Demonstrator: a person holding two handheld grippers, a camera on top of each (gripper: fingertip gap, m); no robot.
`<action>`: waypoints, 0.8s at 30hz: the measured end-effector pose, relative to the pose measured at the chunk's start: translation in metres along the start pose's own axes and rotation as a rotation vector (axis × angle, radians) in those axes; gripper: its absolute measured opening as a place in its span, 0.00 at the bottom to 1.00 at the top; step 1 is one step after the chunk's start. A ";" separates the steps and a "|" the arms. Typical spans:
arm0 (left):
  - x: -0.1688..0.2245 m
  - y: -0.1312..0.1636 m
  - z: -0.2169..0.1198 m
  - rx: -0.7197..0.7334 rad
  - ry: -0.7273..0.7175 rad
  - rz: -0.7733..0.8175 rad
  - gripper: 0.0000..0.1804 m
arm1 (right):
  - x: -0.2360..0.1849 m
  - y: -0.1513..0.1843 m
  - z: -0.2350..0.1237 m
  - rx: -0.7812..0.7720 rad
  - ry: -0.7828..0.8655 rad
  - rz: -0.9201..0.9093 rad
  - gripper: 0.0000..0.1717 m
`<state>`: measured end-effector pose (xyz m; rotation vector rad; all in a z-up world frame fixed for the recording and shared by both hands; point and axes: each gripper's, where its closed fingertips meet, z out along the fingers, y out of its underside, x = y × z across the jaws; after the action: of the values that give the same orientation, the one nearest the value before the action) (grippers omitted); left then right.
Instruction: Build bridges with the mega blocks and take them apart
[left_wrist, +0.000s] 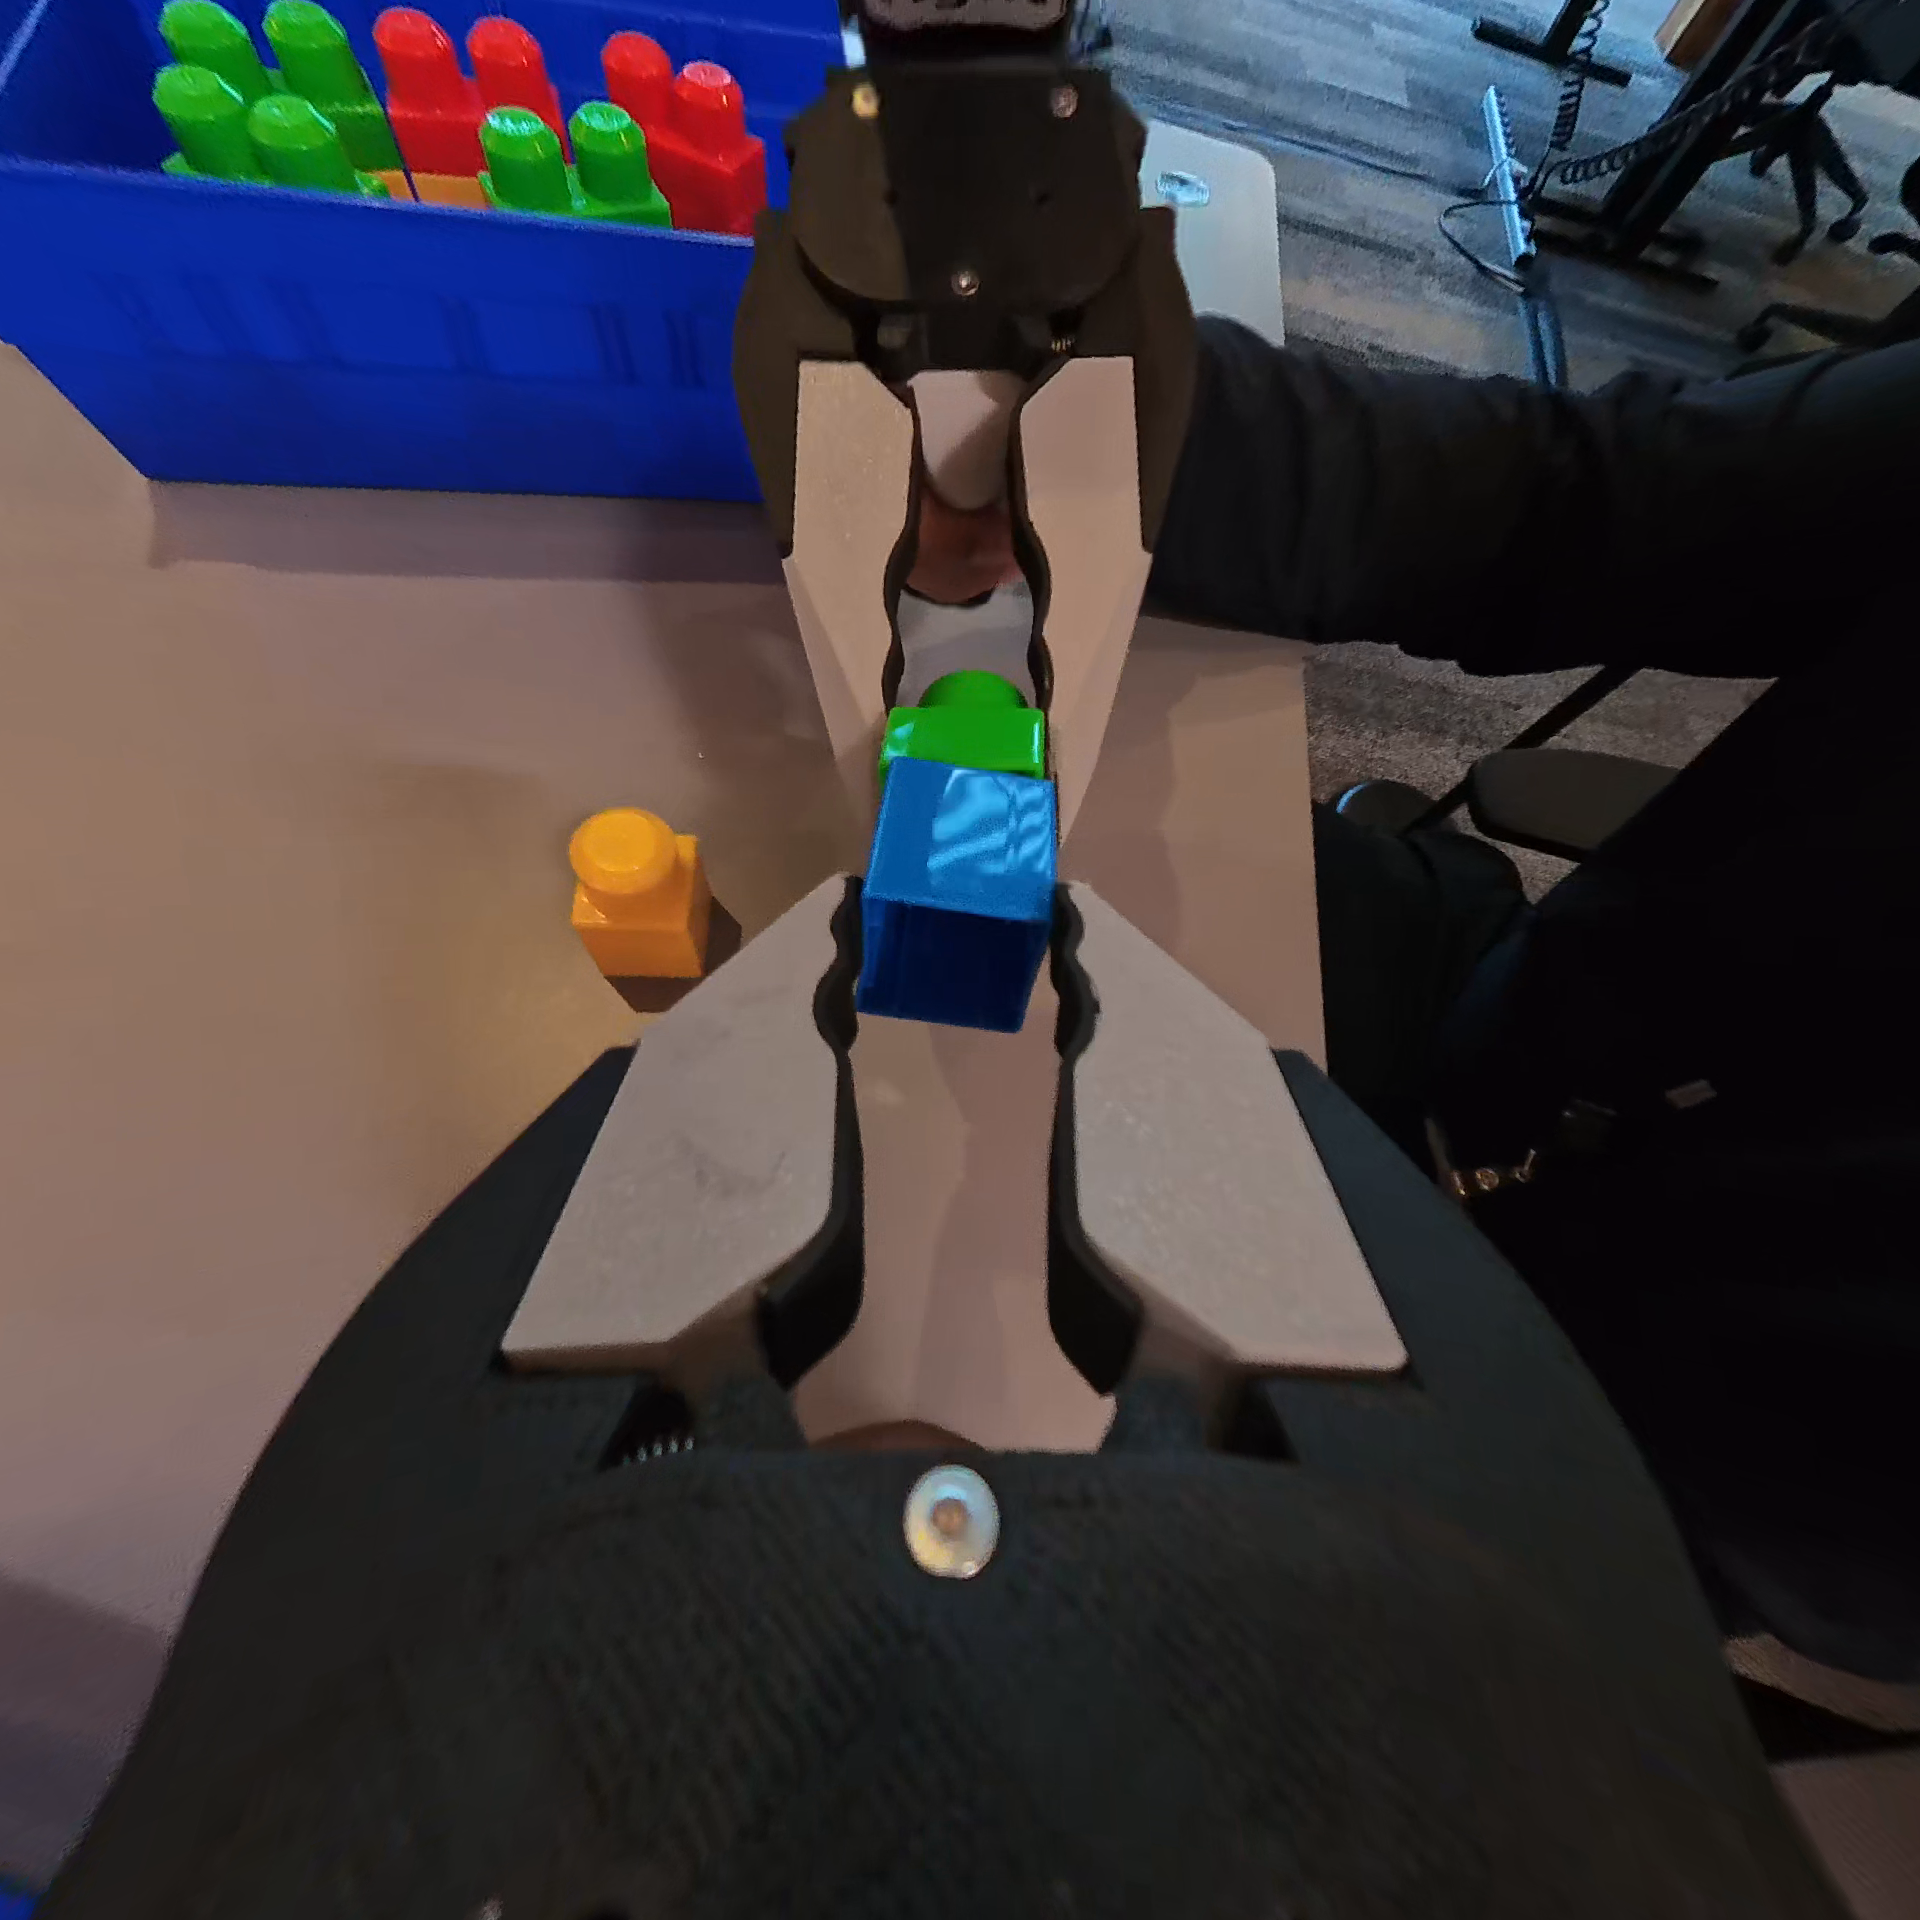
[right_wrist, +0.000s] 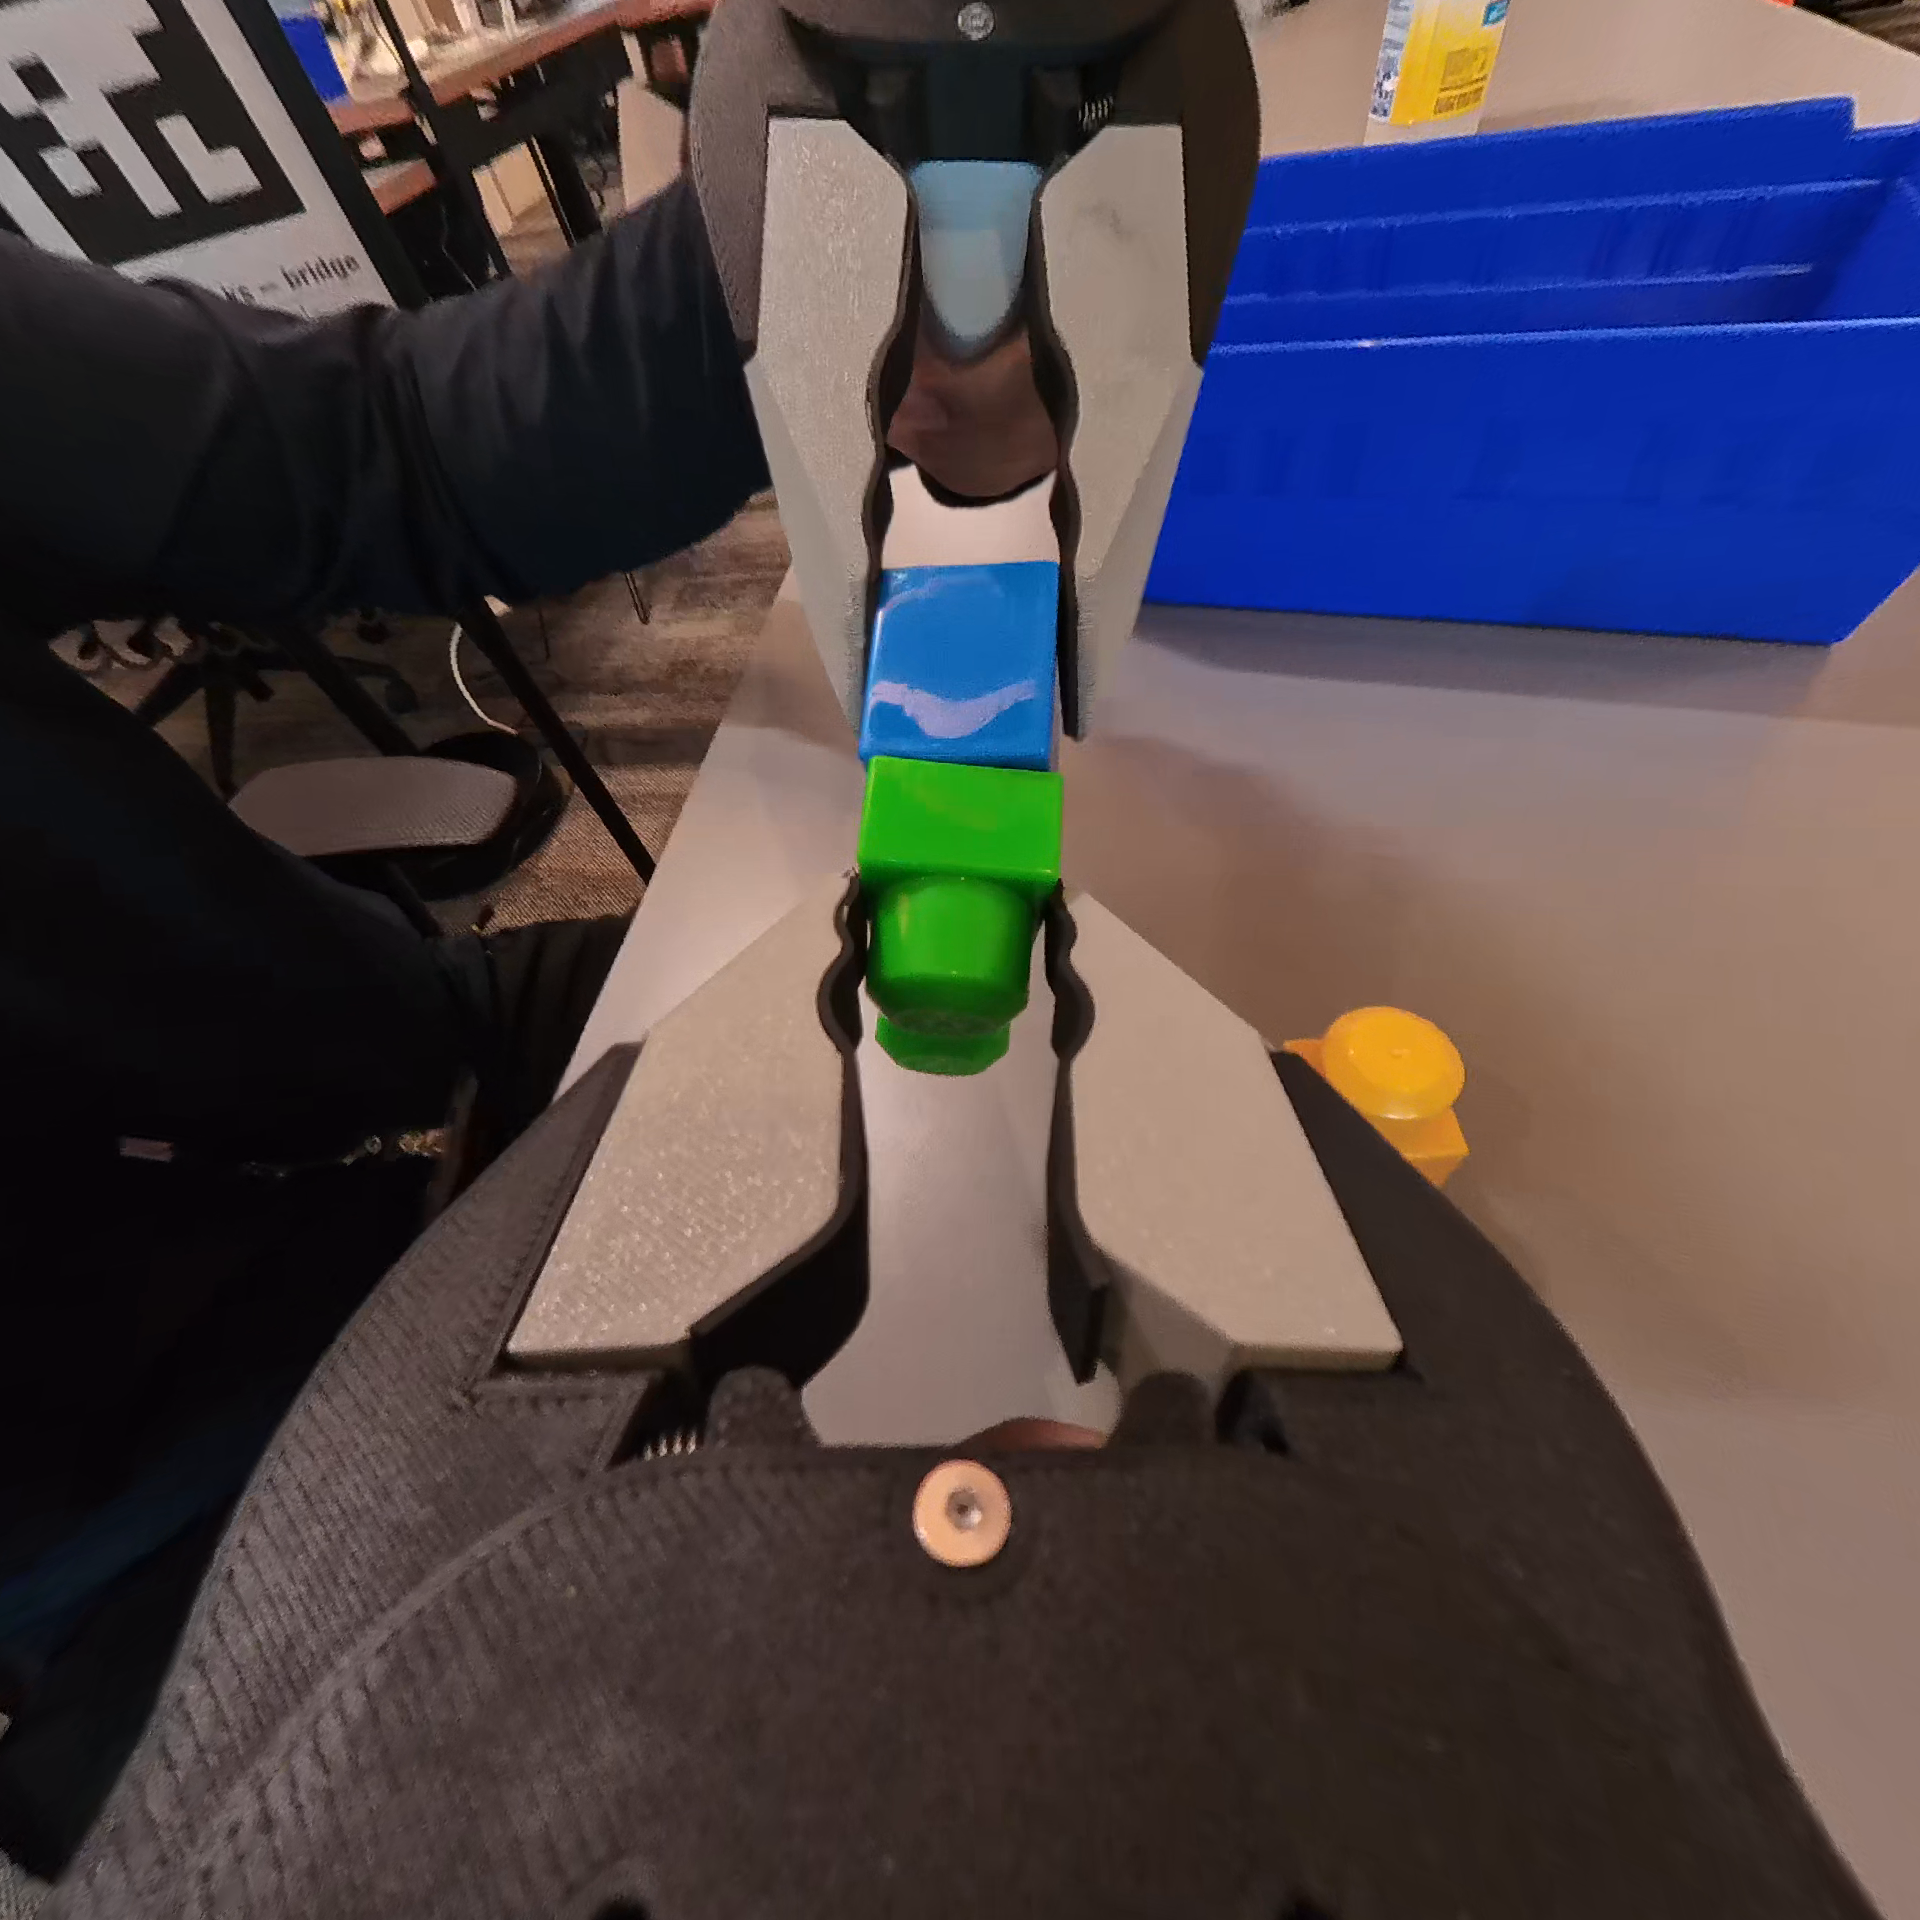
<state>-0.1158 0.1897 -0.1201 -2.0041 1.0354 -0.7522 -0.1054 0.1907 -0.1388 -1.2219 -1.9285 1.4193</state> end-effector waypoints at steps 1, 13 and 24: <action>0.001 0.004 0.001 -0.016 -0.001 -0.001 0.19 | 0.000 0.003 0.002 -0.021 0.012 -0.018 0.17; 0.006 0.009 0.000 0.040 0.083 -0.101 0.19 | -0.002 0.003 0.006 -0.060 0.094 -0.164 0.17; 0.005 0.014 0.008 0.020 0.043 -0.056 0.18 | -0.002 0.011 0.007 -0.060 0.013 -0.061 0.18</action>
<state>-0.1133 0.1826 -0.1350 -2.0146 0.9960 -0.8358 -0.1056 0.1865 -0.1508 -1.1852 -1.9950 1.3283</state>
